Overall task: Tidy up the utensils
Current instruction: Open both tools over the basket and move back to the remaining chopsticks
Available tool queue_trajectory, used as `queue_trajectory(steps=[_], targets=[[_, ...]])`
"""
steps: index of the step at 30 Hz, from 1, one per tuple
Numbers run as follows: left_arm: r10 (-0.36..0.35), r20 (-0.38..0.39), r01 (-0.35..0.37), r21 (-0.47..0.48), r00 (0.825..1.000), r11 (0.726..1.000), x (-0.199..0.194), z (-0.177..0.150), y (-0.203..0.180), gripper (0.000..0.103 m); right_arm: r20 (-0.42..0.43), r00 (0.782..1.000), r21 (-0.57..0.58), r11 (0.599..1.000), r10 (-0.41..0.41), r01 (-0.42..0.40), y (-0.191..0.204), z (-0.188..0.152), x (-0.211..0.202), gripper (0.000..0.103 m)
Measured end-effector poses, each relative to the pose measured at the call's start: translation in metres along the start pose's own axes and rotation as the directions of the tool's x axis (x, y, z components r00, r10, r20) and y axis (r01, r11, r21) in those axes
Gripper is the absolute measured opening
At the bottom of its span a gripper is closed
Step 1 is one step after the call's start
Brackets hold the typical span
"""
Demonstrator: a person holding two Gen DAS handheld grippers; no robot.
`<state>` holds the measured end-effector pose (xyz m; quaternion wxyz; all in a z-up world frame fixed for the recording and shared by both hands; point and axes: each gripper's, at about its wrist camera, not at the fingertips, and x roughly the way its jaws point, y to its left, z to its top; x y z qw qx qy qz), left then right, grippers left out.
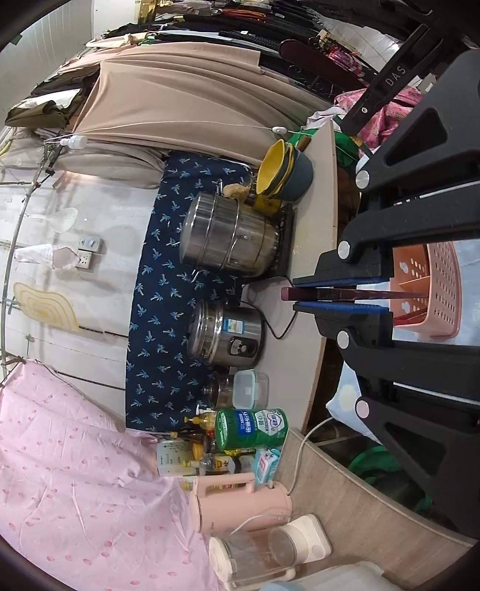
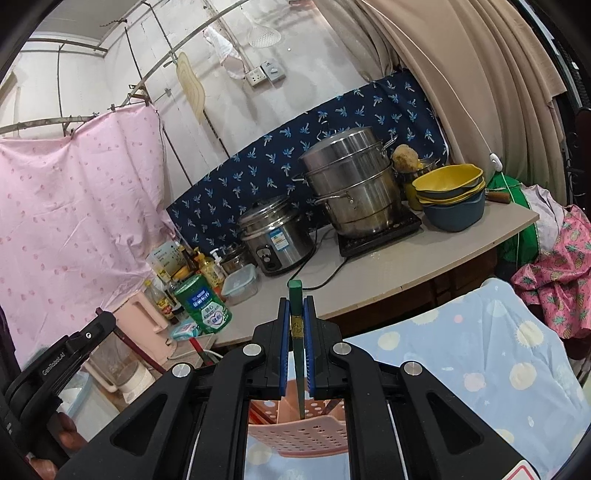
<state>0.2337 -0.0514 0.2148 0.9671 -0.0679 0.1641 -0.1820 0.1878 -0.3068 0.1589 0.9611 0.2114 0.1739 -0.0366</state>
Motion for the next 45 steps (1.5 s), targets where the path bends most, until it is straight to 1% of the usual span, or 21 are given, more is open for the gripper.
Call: queue_trajectory(steps=[2, 3, 4, 5, 6, 7, 11, 15, 17, 21, 25, 31, 36, 39, 42, 45], targets=[[0.009, 0.002, -0.009, -0.001, 1.0, 1.0, -0.002, -0.002, 0.0, 0.009, -0.018, 1.0, -0.008, 1.0, 0.0, 0.0, 0.003, -0.003, 0.002, 0.008], [0.017, 0.0, -0.017, 0.001, 1.0, 1.0, -0.002, -0.002, 0.0, 0.015, -0.015, 1.0, -0.004, 1.0, -0.002, 0.002, 0.003, -0.005, 0.0, 0.01], [0.019, -0.006, -0.019, 0.0, 1.0, 1.0, -0.003, -0.003, 0.0, 0.019, -0.012, 1.0, 0.0, 1.0, -0.004, 0.004, 0.003, -0.006, -0.002, 0.015], [0.022, -0.009, -0.022, -0.004, 1.0, 1.0, -0.003, -0.003, 0.0, 0.027, -0.012, 1.0, 0.003, 1.0, -0.004, 0.004, 0.003, -0.006, -0.003, 0.017], [0.025, -0.009, -0.025, -0.008, 1.0, 1.0, -0.005, -0.003, 0.001, 0.03, -0.01, 1.0, 0.008, 1.0, -0.001, 0.001, 0.003, -0.006, -0.006, 0.022], [0.025, -0.009, -0.025, -0.011, 1.0, 1.0, -0.007, -0.003, 0.001, 0.03, -0.009, 1.0, 0.011, 1.0, 0.002, -0.002, 0.004, -0.007, -0.008, 0.025], [0.026, -0.021, -0.026, -0.018, 0.999, 0.999, -0.016, -0.004, 0.003, 0.032, -0.003, 1.0, 0.015, 1.0, 0.01, -0.01, 0.007, -0.007, -0.02, 0.025], [0.021, -0.034, -0.022, -0.026, 0.999, 0.999, -0.028, -0.009, 0.004, 0.038, -0.006, 1.0, 0.027, 0.999, 0.025, -0.025, 0.008, -0.01, -0.036, 0.025], [0.017, -0.05, -0.018, -0.017, 0.999, 1.0, -0.035, -0.015, 0.003, 0.038, -0.012, 1.0, 0.024, 0.999, 0.027, -0.026, 0.007, -0.014, -0.045, 0.025], [0.013, -0.097, -0.012, 0.005, 0.995, 1.0, -0.048, -0.033, 0.001, 0.038, -0.046, 0.999, 0.02, 1.0, 0.023, -0.022, 0.005, -0.032, -0.065, 0.026], [0.008, -0.164, -0.005, 0.017, 0.986, 1.0, -0.061, -0.062, -0.002, 0.038, -0.1, 0.995, 0.017, 1.0, -0.003, 0.005, -0.005, -0.063, -0.087, 0.027], [0.004, -0.274, 0.002, 0.025, 0.962, 1.0, -0.076, -0.117, -0.007, 0.038, -0.198, 0.979, 0.019, 0.999, -0.044, 0.049, -0.025, -0.115, -0.117, 0.027], [0.0, -0.366, 0.009, 0.021, 0.931, 1.0, -0.088, -0.165, -0.008, 0.038, -0.284, 0.955, -0.003, 0.996, -0.085, 0.087, -0.036, -0.159, -0.134, 0.027], [0.002, -0.422, 0.012, 0.03, 0.907, 0.999, -0.094, -0.195, -0.009, 0.038, -0.332, 0.937, -0.04, 0.994, -0.113, 0.106, -0.038, -0.185, -0.139, 0.027], [0.017, -0.474, 0.009, 0.052, 0.881, 0.999, -0.099, -0.223, -0.009, 0.038, -0.397, 0.909, -0.055, 0.992, -0.125, 0.113, -0.043, -0.218, -0.141, 0.027], [0.026, -0.527, 0.002, 0.052, 0.849, 0.999, -0.101, -0.25, -0.005, 0.038, -0.445, 0.883, -0.08, 0.989, -0.147, 0.124, -0.045, -0.244, -0.139, 0.027]])
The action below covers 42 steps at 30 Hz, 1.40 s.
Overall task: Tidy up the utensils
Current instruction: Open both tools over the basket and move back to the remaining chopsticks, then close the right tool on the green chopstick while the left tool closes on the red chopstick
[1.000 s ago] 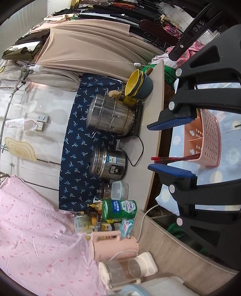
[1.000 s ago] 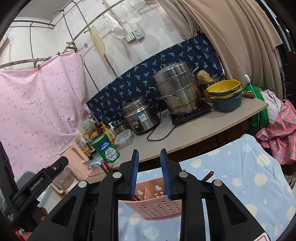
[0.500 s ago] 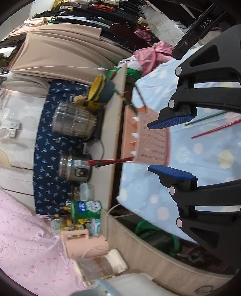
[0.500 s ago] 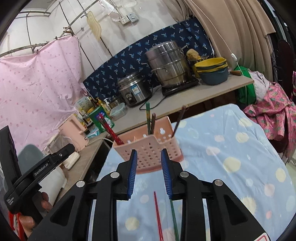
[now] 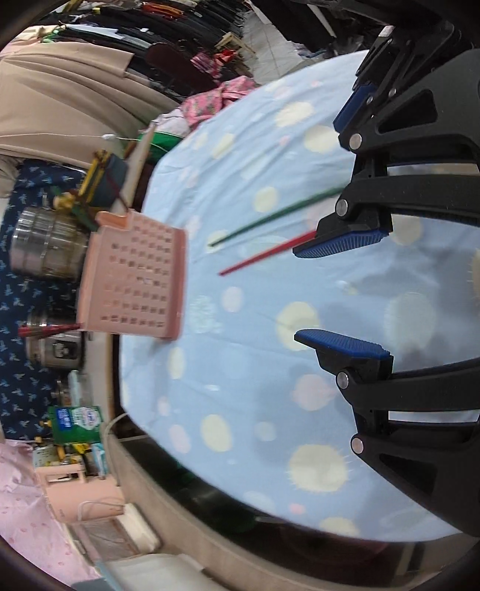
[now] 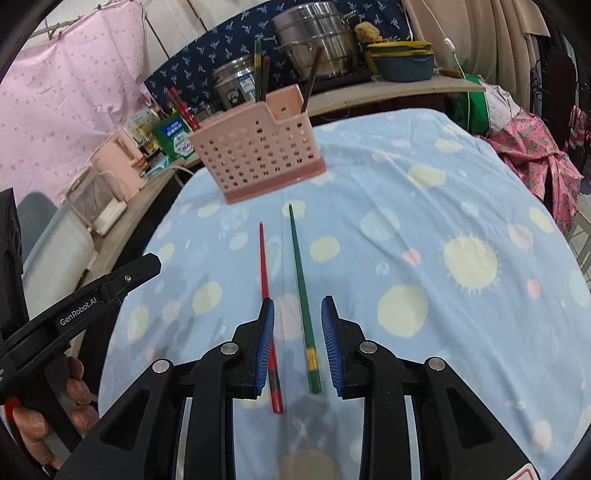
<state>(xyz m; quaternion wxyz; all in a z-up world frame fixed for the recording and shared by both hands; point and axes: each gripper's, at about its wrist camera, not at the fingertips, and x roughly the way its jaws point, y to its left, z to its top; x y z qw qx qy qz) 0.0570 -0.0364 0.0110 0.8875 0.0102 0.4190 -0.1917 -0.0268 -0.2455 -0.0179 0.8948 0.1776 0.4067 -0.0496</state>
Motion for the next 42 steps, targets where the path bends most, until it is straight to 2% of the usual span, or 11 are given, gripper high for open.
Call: queue_trajectory(steps=[6, 19, 23, 26, 30, 38, 42], targets=[[0.008, -0.059, -0.007, 0.007, 0.998, 1.0, 0.011, -0.027, 0.0, 0.038, -0.061, 0.997, -0.062, 0.997, -0.038, 0.034, 0.006, -0.027, 0.022, 0.027], [-0.001, -0.105, 0.002, 0.008, 0.994, 1.0, 0.019, -0.045, -0.005, 0.038, -0.074, 0.995, -0.081, 0.995, -0.072, 0.066, 0.002, -0.033, 0.037, 0.025], [-0.005, -0.11, 0.007, 0.02, 0.994, 1.0, 0.02, -0.048, -0.01, 0.048, -0.069, 0.995, -0.088, 0.994, -0.077, 0.071, 0.002, -0.034, 0.038, 0.023], [-0.012, -0.111, 0.016, 0.031, 0.994, 0.999, 0.02, -0.049, -0.014, 0.048, -0.067, 0.994, -0.092, 0.993, -0.083, 0.076, 0.001, -0.034, 0.04, 0.02], [-0.023, -0.119, 0.028, 0.038, 0.993, 0.999, 0.021, -0.051, -0.018, 0.049, -0.068, 0.994, -0.095, 0.992, -0.088, 0.081, -0.001, -0.035, 0.041, 0.009], [-0.042, -0.116, 0.049, 0.064, 0.992, 0.997, 0.019, -0.053, -0.031, 0.058, -0.062, 0.994, -0.086, 0.993, -0.086, 0.08, -0.006, -0.041, 0.032, 0.007], [-0.052, -0.127, 0.063, 0.08, 0.991, 0.995, 0.021, -0.054, -0.04, 0.058, -0.064, 0.995, -0.077, 0.994, -0.08, 0.075, -0.009, -0.044, 0.027, 0.007]])
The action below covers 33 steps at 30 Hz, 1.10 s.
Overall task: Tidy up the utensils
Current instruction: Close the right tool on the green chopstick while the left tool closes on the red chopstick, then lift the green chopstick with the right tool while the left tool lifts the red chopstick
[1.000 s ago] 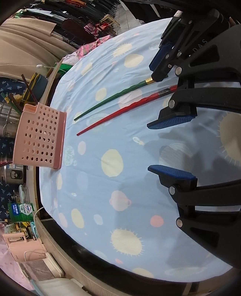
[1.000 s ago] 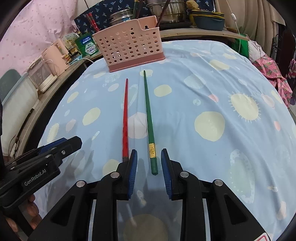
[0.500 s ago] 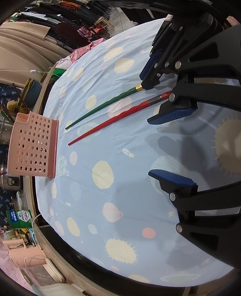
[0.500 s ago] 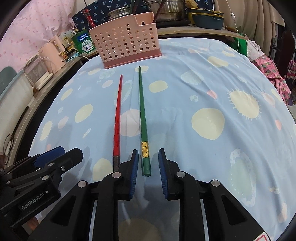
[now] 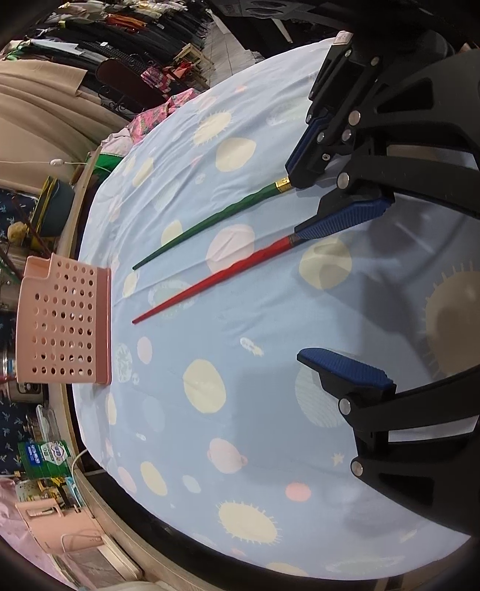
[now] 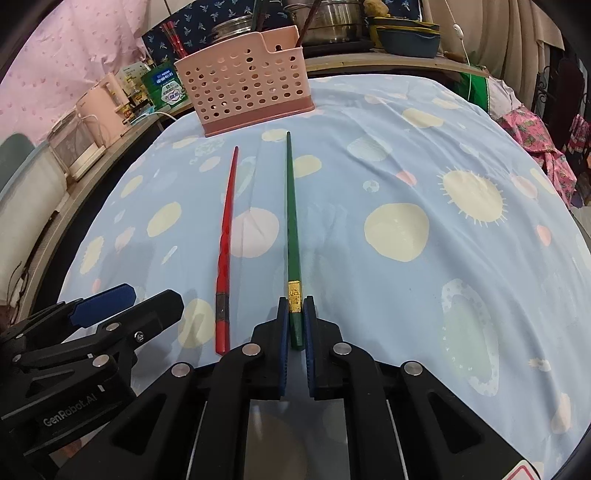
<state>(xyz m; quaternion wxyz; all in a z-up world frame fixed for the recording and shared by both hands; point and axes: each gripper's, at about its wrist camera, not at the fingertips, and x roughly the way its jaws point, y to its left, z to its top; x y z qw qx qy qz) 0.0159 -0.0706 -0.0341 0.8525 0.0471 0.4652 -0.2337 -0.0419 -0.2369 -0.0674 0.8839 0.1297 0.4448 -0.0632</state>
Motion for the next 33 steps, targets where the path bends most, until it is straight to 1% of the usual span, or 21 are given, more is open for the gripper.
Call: queue_trajectory(steps=[5, 8, 12, 16, 17, 18, 19, 21, 22, 24, 29, 33], targets=[[-0.009, -0.009, 0.009, 0.003, 1.0, 1.0, 0.007, 0.004, -0.008, 0.058, 0.004, 1.0, 0.024, 1.0, 0.003, -0.003, -0.008, -0.004, -0.007, 0.008], [-0.002, -0.012, 0.002, 0.018, 1.0, 1.0, 0.013, 0.006, -0.016, 0.058, 0.008, 1.0, 0.03, 1.0, -0.003, 0.003, -0.012, -0.006, -0.012, 0.008], [0.024, -0.029, -0.023, 0.038, 0.999, 0.999, 0.024, 0.006, -0.024, 0.058, 0.008, 1.0, 0.041, 0.999, -0.005, 0.005, -0.019, -0.008, -0.017, 0.008], [0.053, -0.017, -0.052, 0.066, 0.998, 0.996, 0.026, 0.003, -0.028, 0.058, 0.007, 1.0, 0.045, 0.999, -0.003, 0.002, -0.021, -0.011, -0.018, 0.008], [0.053, -0.014, -0.052, 0.068, 0.998, 0.996, 0.025, 0.002, -0.027, 0.054, 0.006, 1.0, 0.046, 0.999, 0.0, 0.0, -0.022, -0.011, -0.018, 0.008], [0.053, -0.011, -0.052, 0.071, 0.999, 0.996, 0.024, 0.001, -0.026, 0.047, 0.005, 1.0, 0.046, 0.999, 0.002, -0.002, -0.022, -0.011, -0.018, 0.008], [0.046, -0.01, -0.045, 0.075, 0.999, 0.996, 0.023, 0.0, -0.026, 0.043, 0.004, 1.0, 0.045, 0.999, 0.004, -0.005, -0.022, -0.011, -0.018, 0.008], [0.034, -0.009, -0.033, 0.084, 0.999, 0.996, 0.02, -0.002, -0.025, 0.029, 0.002, 1.0, 0.042, 0.999, 0.01, -0.01, -0.021, -0.013, -0.018, 0.008], [0.028, -0.01, -0.027, 0.087, 1.0, 0.996, 0.019, -0.004, -0.025, 0.026, 0.0, 1.0, 0.041, 0.999, 0.012, -0.012, -0.02, -0.013, -0.018, 0.008], [0.013, -0.015, -0.011, 0.086, 1.0, 0.996, 0.016, -0.005, -0.023, 0.012, -0.001, 1.0, 0.036, 0.999, 0.018, -0.018, -0.018, -0.015, -0.019, 0.008], [-0.008, -0.015, 0.009, 0.067, 1.0, 0.998, 0.006, -0.01, -0.016, 0.009, 0.007, 1.0, 0.01, 1.0, 0.024, -0.024, -0.011, -0.017, -0.025, 0.008], [-0.015, 0.009, 0.014, 0.055, 1.0, 0.998, -0.01, -0.01, -0.01, 0.009, 0.023, 0.999, -0.002, 0.999, 0.039, -0.039, -0.006, -0.016, -0.035, 0.008]])
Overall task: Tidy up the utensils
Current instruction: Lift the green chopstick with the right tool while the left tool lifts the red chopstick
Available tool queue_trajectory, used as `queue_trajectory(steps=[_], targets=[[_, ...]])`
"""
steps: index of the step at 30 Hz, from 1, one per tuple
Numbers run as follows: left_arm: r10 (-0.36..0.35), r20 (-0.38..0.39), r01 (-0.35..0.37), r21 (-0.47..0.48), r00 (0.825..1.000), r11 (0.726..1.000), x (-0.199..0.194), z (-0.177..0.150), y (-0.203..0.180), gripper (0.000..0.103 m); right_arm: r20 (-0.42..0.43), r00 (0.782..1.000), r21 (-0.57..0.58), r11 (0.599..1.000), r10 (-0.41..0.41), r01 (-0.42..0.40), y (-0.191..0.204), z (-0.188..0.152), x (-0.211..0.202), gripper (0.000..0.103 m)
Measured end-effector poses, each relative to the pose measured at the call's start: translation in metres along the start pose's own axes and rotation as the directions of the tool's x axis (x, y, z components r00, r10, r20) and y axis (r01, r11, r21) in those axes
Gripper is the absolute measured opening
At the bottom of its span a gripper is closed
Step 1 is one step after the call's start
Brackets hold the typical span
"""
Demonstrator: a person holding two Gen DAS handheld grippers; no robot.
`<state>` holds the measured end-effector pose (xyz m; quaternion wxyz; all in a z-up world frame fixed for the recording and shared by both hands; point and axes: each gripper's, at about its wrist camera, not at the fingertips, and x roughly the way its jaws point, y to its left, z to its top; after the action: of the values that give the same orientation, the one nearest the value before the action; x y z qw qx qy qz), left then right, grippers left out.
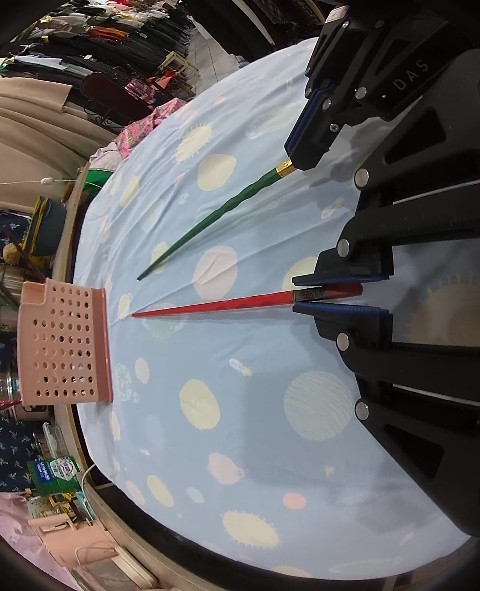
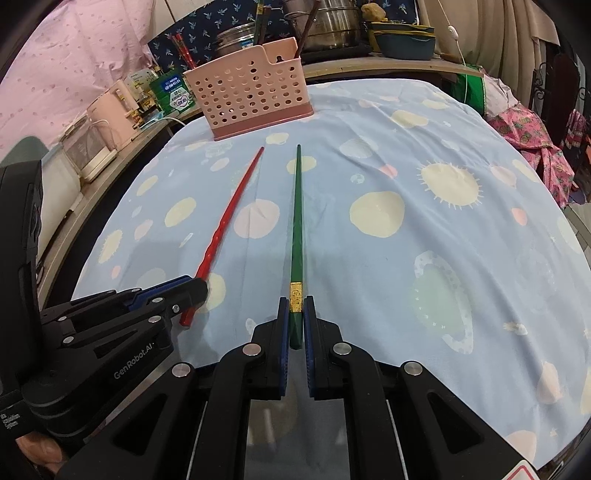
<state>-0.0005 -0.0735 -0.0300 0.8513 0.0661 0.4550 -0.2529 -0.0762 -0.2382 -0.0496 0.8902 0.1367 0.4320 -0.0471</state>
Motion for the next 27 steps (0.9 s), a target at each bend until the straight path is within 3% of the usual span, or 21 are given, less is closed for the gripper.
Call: queue_trajectory(steps=[9, 15, 27], targets=[[0.006, 0.123, 0.0, -0.042, 0.992, 0.999, -0.051, 0.018, 0.012, 0.008, 0.082, 0.996, -0.004, 0.999, 0.044, -0.044, 0.011, 0.017, -0.034, 0.008], [-0.022, 0.201, 0.038, -0.076, 0.979, 0.996, -0.082, 0.039, 0.021, 0.008, 0.157, 0.986, -0.004, 0.998, 0.061, -0.061, 0.016, 0.04, -0.06, 0.007], [-0.013, 0.366, 0.049, -0.088, 0.931, 0.995, -0.132, 0.094, 0.032, 0.008, 0.291, 0.952, -0.008, 0.996, 0.09, -0.091, 0.022, 0.092, -0.1, 0.007]])
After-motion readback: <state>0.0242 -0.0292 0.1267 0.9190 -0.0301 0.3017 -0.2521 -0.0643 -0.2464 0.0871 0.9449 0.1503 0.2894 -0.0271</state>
